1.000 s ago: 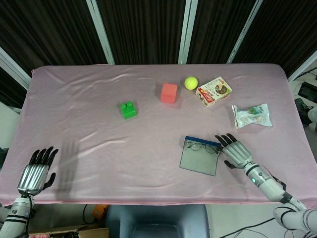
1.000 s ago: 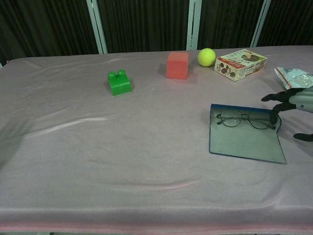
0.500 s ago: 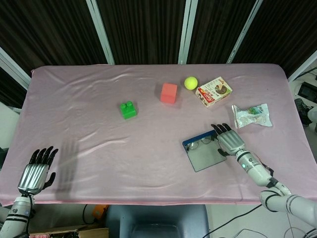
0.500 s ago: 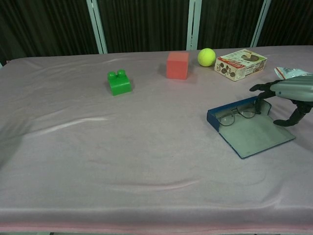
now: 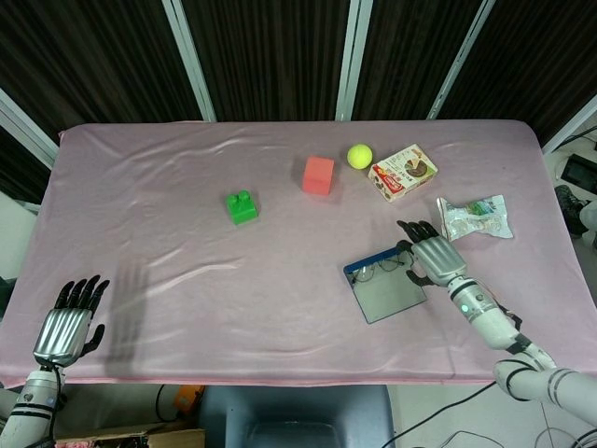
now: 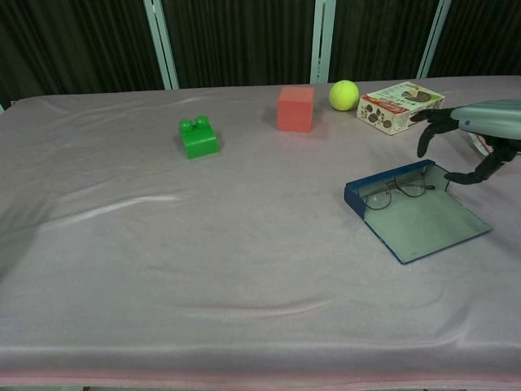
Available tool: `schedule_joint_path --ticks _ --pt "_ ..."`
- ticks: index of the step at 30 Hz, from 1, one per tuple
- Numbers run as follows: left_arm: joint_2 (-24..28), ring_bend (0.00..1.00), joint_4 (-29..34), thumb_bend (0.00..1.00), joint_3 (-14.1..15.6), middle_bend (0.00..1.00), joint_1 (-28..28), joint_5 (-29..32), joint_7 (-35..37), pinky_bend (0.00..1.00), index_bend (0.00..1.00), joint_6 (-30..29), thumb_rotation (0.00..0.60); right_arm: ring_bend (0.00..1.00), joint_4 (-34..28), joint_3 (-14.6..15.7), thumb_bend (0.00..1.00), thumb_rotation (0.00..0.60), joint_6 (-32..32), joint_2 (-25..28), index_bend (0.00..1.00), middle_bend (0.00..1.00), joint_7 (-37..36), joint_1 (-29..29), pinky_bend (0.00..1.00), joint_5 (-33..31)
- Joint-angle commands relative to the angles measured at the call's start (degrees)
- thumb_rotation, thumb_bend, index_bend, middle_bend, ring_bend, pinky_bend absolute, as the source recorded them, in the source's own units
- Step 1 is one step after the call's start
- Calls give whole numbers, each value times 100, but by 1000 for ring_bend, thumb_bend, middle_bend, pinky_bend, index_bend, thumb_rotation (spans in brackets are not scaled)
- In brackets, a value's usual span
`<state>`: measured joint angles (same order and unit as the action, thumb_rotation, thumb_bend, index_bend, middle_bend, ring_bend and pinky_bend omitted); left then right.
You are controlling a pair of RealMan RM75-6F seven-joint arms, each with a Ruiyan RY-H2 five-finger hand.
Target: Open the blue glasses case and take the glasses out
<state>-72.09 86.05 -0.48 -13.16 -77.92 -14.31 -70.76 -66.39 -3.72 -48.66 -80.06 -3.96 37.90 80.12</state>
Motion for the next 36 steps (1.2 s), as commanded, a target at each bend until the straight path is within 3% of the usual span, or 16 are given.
schedule_joint_path --ticks 1,9,36 --pt "-2 0 -6 419 0 0 0 -1 7 36 0 -2 600 40 359 -199 497 600 156 -414 463 68 17 240 0 -98" --pt "-3 0 -27 419 0 0 -17 1 33 36 0 26 600 41 757 -247 497 600 281 -860 494 68 133 461 0 -88" --pt "-1 0 -37 421 11 0 -33 5 -4 36 0 42 600 64 879 -241 497 600 458 -928 617 94 249 577 0 -204"
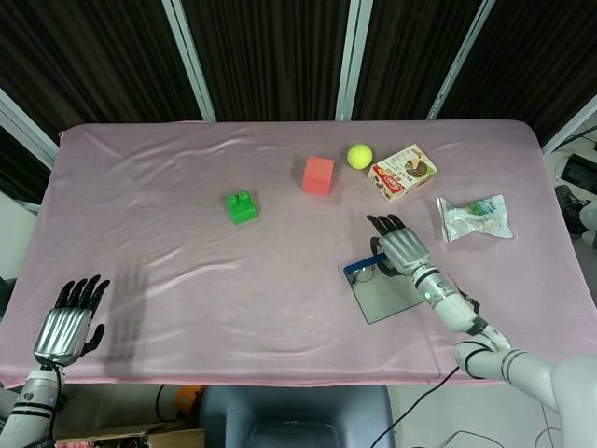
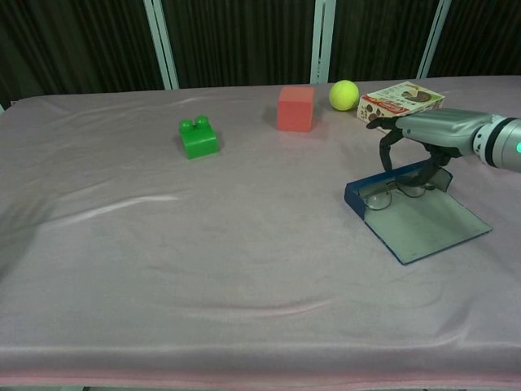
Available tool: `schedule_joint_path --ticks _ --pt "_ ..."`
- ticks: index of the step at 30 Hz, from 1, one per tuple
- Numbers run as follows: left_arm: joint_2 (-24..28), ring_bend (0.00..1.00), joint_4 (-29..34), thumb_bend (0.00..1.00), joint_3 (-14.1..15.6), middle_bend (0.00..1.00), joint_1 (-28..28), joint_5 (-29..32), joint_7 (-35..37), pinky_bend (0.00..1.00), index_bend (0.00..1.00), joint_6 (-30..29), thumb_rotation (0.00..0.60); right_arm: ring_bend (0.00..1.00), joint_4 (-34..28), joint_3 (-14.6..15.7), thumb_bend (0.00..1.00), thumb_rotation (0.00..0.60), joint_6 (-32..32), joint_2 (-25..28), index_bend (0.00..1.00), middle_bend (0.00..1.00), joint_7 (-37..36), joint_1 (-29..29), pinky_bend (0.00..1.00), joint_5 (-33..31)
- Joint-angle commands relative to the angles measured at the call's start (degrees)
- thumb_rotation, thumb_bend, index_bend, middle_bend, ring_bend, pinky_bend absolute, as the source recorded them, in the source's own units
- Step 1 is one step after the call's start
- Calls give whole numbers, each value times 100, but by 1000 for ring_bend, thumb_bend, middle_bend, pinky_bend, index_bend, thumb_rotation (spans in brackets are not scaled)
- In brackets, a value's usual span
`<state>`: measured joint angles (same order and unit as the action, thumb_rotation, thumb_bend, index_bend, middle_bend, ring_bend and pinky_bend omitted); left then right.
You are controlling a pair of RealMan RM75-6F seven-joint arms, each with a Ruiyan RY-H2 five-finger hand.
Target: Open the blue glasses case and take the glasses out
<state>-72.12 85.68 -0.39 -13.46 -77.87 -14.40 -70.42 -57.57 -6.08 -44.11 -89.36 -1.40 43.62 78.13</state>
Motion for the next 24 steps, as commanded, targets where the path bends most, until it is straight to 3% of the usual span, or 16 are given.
schedule_joint_path --ticks 1,14,19,24 --pt "6 0 4 420 8 0 -6 -4 14 36 0 19 600 64 -6 -10 497 600 2 7 618 94 -10 7 0 -9" --pt "17 0 -13 421 18 0 -17 -25 39 36 0 29 600 64 -76 -58 513 600 -56 18 671 102 -57 18 0 -41" --pt "19 0 -13 422 17 0 -14 -21 46 36 0 25 600 68 -21 -123 514 600 -421 -65 683 103 -264 -35 0 85" --pt "13 0 -14 421 21 0 -17 -14 19 36 0 31 600 76 314 -123 514 600 -1170 -325 689 119 -470 -148 0 422"
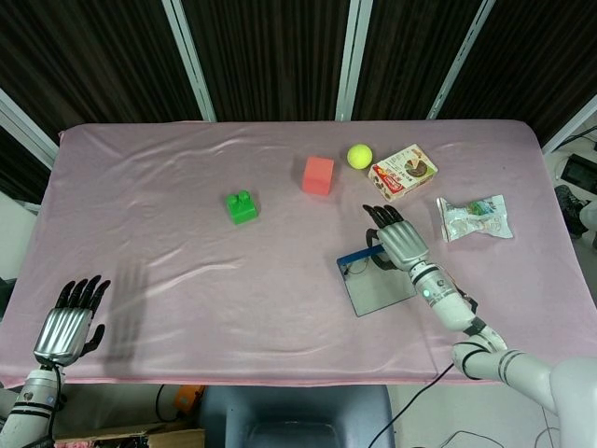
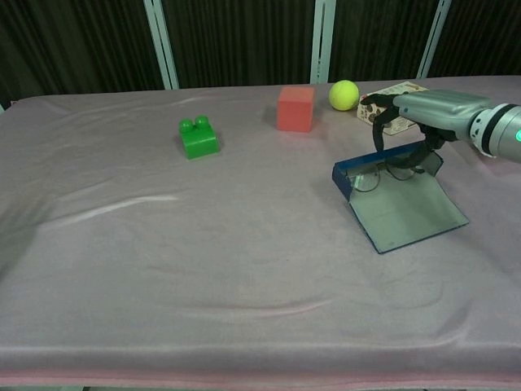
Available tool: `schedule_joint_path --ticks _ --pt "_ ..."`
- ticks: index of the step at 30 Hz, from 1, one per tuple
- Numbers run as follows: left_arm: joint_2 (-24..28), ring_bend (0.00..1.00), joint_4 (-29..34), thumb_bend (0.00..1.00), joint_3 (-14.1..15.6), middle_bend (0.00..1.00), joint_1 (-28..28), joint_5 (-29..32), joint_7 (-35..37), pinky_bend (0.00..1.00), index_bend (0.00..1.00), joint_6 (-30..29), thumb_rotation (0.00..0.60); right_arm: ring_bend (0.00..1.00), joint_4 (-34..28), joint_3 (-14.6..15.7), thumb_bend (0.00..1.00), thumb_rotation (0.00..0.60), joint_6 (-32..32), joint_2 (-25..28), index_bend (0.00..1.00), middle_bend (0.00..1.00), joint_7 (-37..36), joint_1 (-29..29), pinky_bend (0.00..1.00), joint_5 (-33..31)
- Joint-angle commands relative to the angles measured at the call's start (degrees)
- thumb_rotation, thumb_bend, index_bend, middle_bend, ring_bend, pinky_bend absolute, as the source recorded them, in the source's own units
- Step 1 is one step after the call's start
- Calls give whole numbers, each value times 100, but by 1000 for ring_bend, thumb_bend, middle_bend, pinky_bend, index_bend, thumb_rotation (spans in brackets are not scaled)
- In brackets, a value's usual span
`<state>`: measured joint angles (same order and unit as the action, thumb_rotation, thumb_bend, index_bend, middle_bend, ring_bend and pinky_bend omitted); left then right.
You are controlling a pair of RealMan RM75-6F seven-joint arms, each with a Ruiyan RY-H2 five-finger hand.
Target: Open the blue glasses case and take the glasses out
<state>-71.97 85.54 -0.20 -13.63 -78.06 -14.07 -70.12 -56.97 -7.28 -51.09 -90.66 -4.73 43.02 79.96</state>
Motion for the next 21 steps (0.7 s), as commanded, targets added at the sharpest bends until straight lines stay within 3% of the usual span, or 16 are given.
schedule_joint_path --ticks 1,9,21 --pt "-3 0 3 421 2 0 1 5 -25 36 0 -2 600 79 363 13 514 600 -631 -268 689 123 -157 -116 0 313" --pt "-17 0 -6 422 7 0 -10 28 -50 36 0 35 600 80 1018 141 514 600 -1147 -684 690 124 -229 -218 0 594" --pt "-21 0 -7 422 14 0 -20 40 -64 36 0 60 600 81 1433 189 513 600 -1231 -902 690 128 -444 -214 0 682"
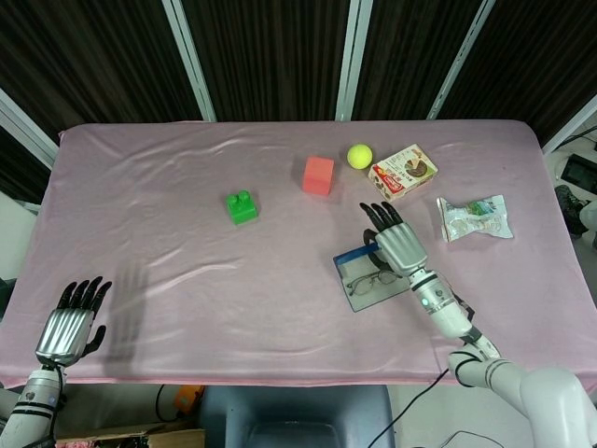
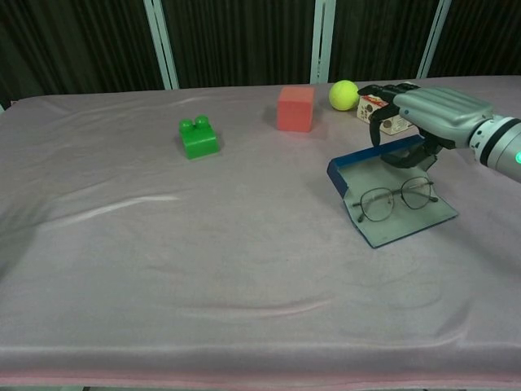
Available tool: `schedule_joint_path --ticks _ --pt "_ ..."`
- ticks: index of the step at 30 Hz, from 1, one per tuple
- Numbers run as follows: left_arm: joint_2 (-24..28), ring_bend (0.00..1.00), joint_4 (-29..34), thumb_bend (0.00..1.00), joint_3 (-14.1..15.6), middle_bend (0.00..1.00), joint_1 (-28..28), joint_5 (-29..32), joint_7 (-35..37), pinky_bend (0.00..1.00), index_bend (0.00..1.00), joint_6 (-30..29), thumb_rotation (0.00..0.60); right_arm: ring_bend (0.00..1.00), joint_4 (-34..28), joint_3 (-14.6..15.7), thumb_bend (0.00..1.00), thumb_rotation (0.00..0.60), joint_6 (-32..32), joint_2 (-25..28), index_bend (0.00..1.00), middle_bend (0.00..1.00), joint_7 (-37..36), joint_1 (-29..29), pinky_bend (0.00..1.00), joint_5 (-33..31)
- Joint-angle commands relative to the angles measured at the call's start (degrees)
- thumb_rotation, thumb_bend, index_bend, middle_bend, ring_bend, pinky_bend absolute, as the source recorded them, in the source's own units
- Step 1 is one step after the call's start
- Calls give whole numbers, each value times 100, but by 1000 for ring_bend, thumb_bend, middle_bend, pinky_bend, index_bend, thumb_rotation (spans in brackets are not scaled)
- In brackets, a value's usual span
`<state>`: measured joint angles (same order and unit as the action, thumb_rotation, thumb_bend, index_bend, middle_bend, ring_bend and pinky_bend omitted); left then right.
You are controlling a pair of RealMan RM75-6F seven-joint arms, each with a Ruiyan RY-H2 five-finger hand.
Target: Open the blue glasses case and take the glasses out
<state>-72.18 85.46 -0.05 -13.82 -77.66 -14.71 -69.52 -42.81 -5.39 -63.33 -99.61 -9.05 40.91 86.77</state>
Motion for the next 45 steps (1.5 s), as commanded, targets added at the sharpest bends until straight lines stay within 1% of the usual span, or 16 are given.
schedule_joint_path --ticks 1,5,8,15,26,27,31,33,35,36,37,38,40,41,44,45 --pt "-1 0 -1 422 -2 0 -3 5 -2 36 0 4 600 81 42 -5 513 600 -9 -12 690 128 -10 -1 0 -1" --pt "-7 0 3 421 2 0 -4 13 -17 36 0 12 600 81 165 -62 514 600 11 -37 690 128 39 23 0 -51" --pt "-13 0 1 422 4 0 -7 18 -28 37 0 20 600 81 320 -160 514 600 107 -71 690 128 110 93 0 -146" --pt "-24 0 4 422 12 0 -13 28 -57 37 0 35 600 81 848 -490 514 600 73 -331 690 128 203 266 0 -401" --pt "-25 0 5 422 11 0 -15 35 -54 38 0 37 600 81 1747 -701 513 600 85 -746 689 132 559 458 0 -627" --pt "-26 0 3 422 11 0 -16 38 -59 38 0 39 600 82 1836 -719 513 600 121 -777 689 133 597 489 0 -651" --pt "-45 0 -9 421 17 0 -31 58 -86 38 0 80 600 85 2311 -795 513 600 587 -950 682 136 867 666 0 -813" --pt "-52 0 -12 421 19 0 -33 67 -100 38 0 89 600 85 2482 -840 513 600 859 -1036 639 137 961 735 0 -909" --pt "-56 0 -15 422 18 0 -36 77 -107 38 0 96 600 78 2555 -884 514 600 1231 -1078 508 129 1060 787 0 -1020" --pt "-56 0 -15 422 15 0 -37 86 -105 38 0 100 600 57 2570 -912 513 600 1453 -1082 365 101 1139 819 0 -1088" --pt "-55 0 -15 422 14 0 -36 90 -104 38 0 101 600 36 2565 -925 513 600 1533 -1078 248 73 1176 835 0 -1117" --pt "-55 0 -17 422 13 0 -36 95 -103 38 0 101 600 19 2548 -929 513 600 1560 -1068 161 49 1186 841 0 -1129" --pt "-55 0 -22 422 7 0 -39 107 -95 38 0 107 600 7 2463 -931 509 600 1600 -1017 87 31 1152 827 0 -1149" --pt "-55 0 -23 421 6 0 -41 109 -91 38 0 112 600 3 2403 -935 495 600 1652 -979 73 23 1136 815 0 -1168" --pt "-52 0 -22 423 9 0 -44 105 -75 38 0 119 600 0 2020 -907 366 600 1710 -745 50 0 1000 742 0 -1164" --pt "-51 0 -21 423 9 0 -43 103 -72 38 0 114 600 0 1870 -877 353 600 1665 -652 53 0 958 707 0 -1131"
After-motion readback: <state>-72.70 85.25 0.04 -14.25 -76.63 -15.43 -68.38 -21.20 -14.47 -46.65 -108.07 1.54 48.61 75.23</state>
